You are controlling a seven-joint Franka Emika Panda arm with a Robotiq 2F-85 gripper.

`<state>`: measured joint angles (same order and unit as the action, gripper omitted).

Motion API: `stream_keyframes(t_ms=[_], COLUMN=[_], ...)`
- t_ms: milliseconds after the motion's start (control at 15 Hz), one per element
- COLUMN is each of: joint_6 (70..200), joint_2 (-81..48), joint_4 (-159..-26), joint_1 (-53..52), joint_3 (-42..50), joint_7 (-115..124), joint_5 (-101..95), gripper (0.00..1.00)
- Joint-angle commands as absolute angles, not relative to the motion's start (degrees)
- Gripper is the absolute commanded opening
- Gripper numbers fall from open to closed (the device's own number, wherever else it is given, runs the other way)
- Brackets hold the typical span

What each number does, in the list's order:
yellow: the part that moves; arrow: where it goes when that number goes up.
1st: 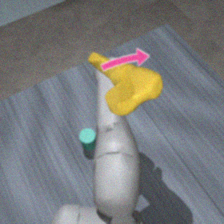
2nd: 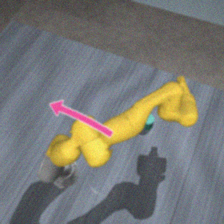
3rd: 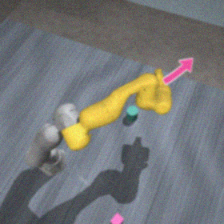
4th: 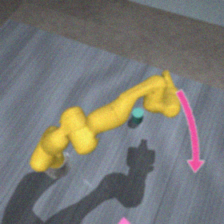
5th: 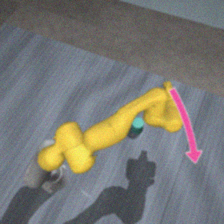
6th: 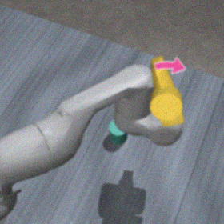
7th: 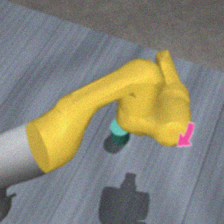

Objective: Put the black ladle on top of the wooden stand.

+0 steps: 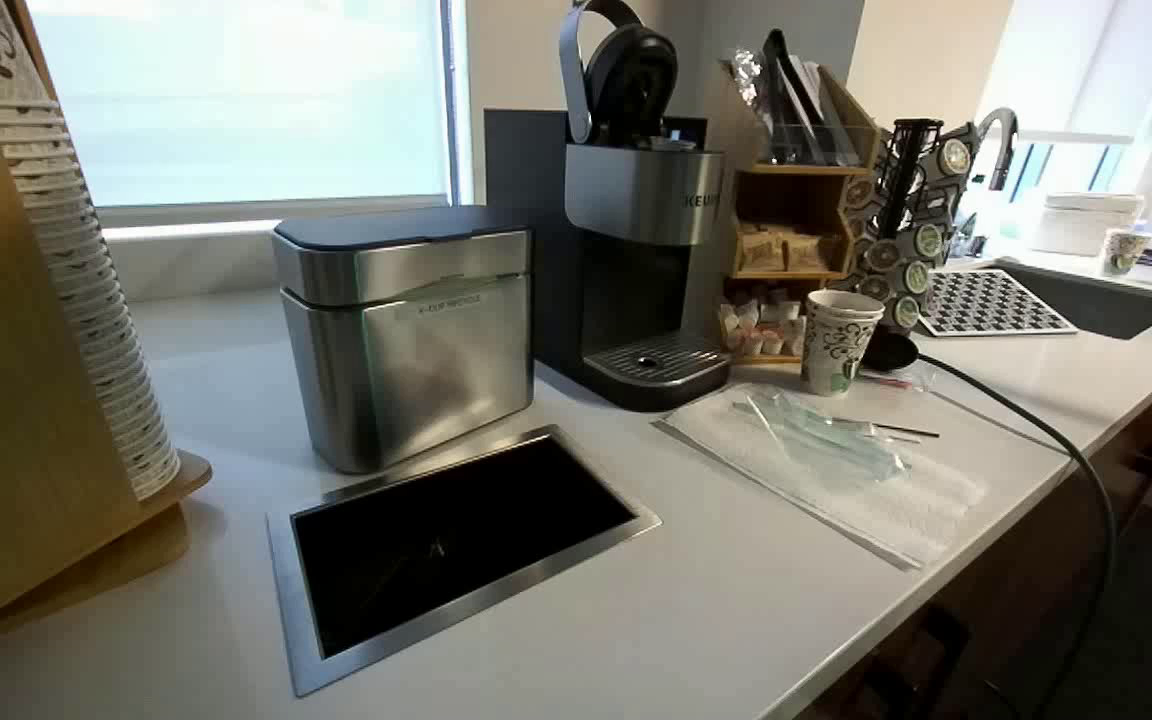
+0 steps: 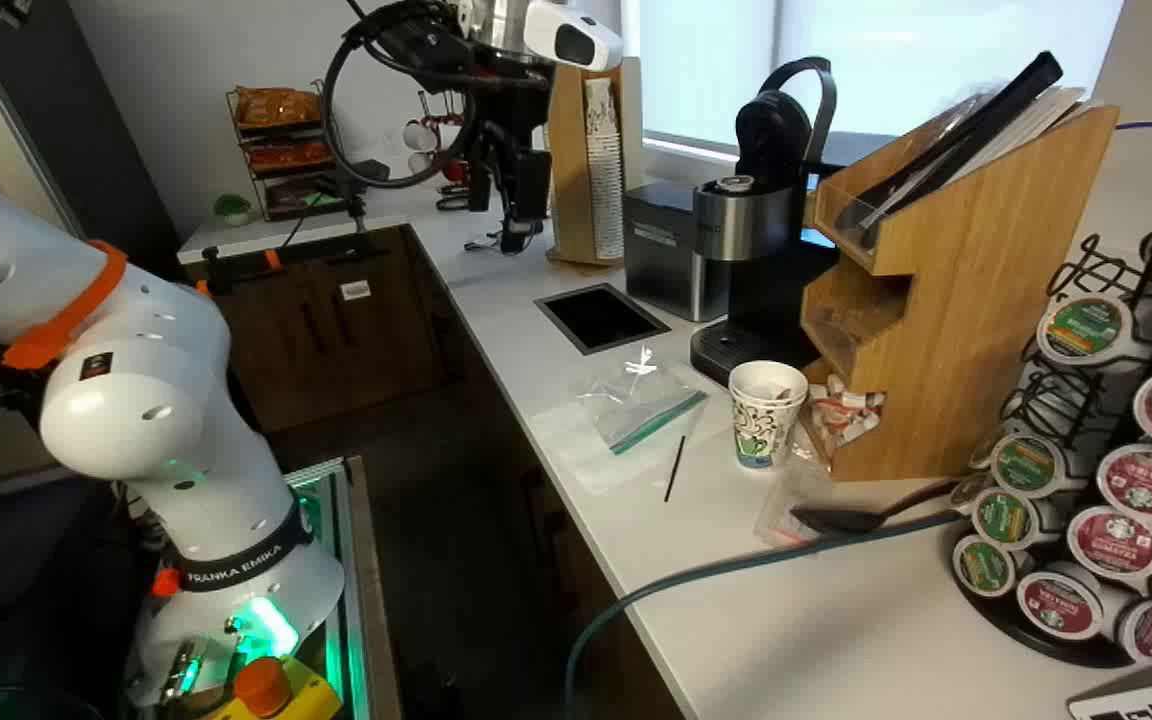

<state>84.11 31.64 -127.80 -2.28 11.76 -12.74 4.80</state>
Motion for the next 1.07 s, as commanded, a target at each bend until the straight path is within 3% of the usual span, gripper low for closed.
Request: stream_keyframes(t_ms=[0, 1000], joint_6=[83.89, 84.69], joint_2=[31.36, 32.01], joint_4=[-127.63, -128.18], joint_1=[-0.39, -0.13], joint_3=[10.35, 10.28], joint_7=[-13.52, -13.73], joint_5=[5.41, 4.94], gripper=[1.00, 1.00])
